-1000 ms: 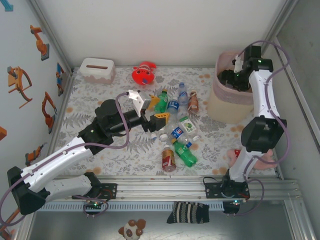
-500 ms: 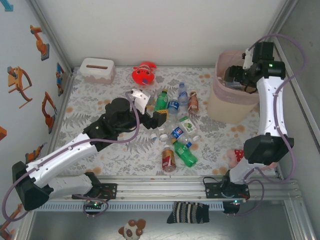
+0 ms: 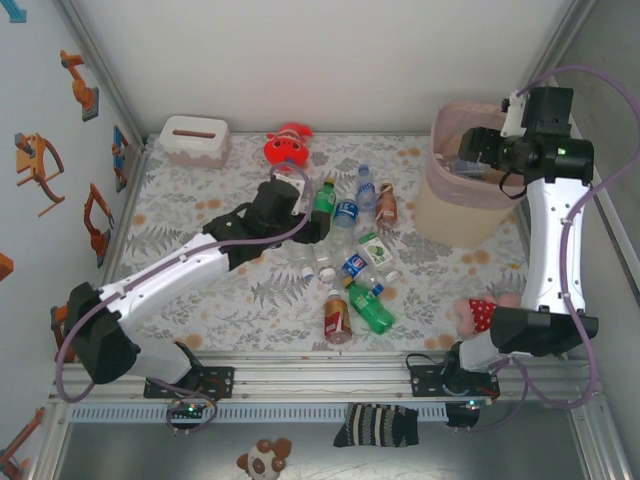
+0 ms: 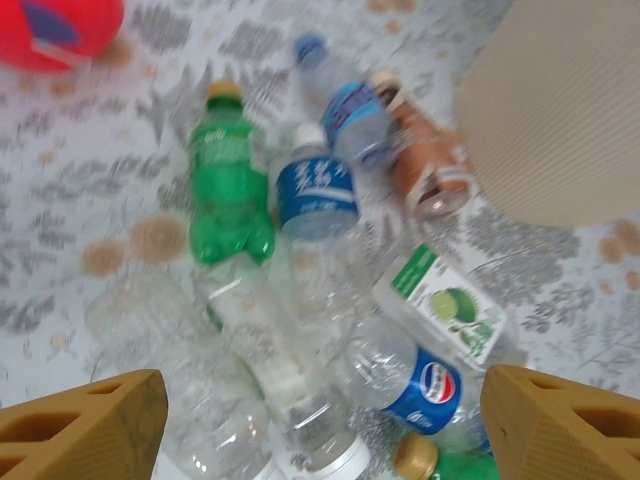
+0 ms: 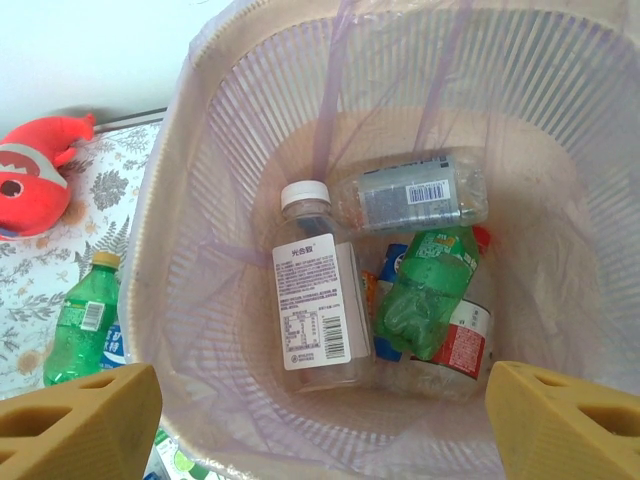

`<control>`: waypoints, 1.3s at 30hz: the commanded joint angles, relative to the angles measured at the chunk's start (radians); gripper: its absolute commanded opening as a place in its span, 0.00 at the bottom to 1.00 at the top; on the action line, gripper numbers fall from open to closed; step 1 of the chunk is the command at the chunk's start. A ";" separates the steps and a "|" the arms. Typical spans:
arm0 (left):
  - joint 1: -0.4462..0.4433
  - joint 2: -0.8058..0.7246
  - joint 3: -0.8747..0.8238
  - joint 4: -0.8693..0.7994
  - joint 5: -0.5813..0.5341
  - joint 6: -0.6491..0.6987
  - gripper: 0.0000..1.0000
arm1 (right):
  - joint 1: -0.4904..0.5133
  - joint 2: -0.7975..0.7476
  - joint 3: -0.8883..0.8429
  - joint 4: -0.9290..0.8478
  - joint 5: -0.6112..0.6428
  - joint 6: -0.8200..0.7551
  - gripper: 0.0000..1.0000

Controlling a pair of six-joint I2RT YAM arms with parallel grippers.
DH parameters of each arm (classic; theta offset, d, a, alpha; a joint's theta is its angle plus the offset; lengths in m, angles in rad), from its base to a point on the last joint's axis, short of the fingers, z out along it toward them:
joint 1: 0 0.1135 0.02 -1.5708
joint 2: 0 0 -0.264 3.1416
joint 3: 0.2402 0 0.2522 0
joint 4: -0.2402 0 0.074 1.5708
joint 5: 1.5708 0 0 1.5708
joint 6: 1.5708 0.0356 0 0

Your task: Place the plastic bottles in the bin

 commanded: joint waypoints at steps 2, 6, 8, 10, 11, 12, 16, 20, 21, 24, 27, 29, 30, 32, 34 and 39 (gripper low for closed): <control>0.035 0.079 0.035 -0.108 0.022 -0.166 0.81 | -0.001 -0.032 -0.022 0.026 -0.008 0.018 0.83; 0.075 0.155 0.016 -0.100 0.104 -0.259 0.76 | -0.001 -0.034 -0.040 0.029 -0.011 0.015 0.83; 0.081 0.182 0.004 -0.093 0.125 -0.283 0.74 | -0.001 -0.035 -0.045 0.031 -0.014 0.016 0.83; 0.081 0.202 -0.006 -0.094 0.137 -0.303 0.73 | -0.001 -0.035 -0.048 0.035 -0.017 0.015 0.82; 0.080 0.211 -0.013 -0.094 0.141 -0.308 0.73 | -0.001 -0.034 -0.049 0.035 -0.017 0.014 0.82; 0.080 0.219 -0.019 -0.096 0.143 -0.317 0.73 | -0.001 -0.036 -0.048 0.036 -0.018 0.015 0.82; 0.084 0.252 -0.036 -0.114 0.143 -0.344 0.71 | -0.001 -0.035 -0.053 0.040 -0.027 0.017 0.82; 0.082 0.252 -0.069 -0.113 0.159 -0.372 0.69 | -0.001 -0.036 -0.057 0.043 -0.027 0.015 0.82; 0.081 0.249 -0.082 -0.106 0.165 -0.379 0.69 | -0.001 -0.037 -0.056 0.042 -0.027 0.015 0.81; 0.074 0.239 -0.118 -0.082 0.180 -0.403 0.68 | -0.001 -0.040 -0.058 0.042 -0.033 0.018 0.81; 0.063 0.247 -0.138 -0.053 0.205 -0.418 0.67 | 0.000 -0.044 -0.064 0.048 -0.040 0.022 0.81; 0.055 0.260 -0.146 -0.037 0.225 -0.425 0.66 | -0.001 -0.044 -0.063 0.050 -0.042 0.022 0.81; 0.051 0.268 -0.147 -0.030 0.231 -0.427 0.64 | -0.001 -0.044 -0.063 0.049 -0.042 0.022 0.81; 0.045 0.281 -0.151 -0.029 0.235 -0.432 0.63 | -0.001 -0.045 -0.062 0.048 -0.042 0.020 0.81; 0.042 0.290 -0.161 -0.019 0.236 -0.439 0.61 | -0.001 -0.046 -0.064 0.048 -0.042 0.021 0.81; 0.043 0.304 -0.171 -0.004 0.227 -0.440 0.56 | -0.002 -0.047 -0.064 0.048 -0.046 0.021 0.81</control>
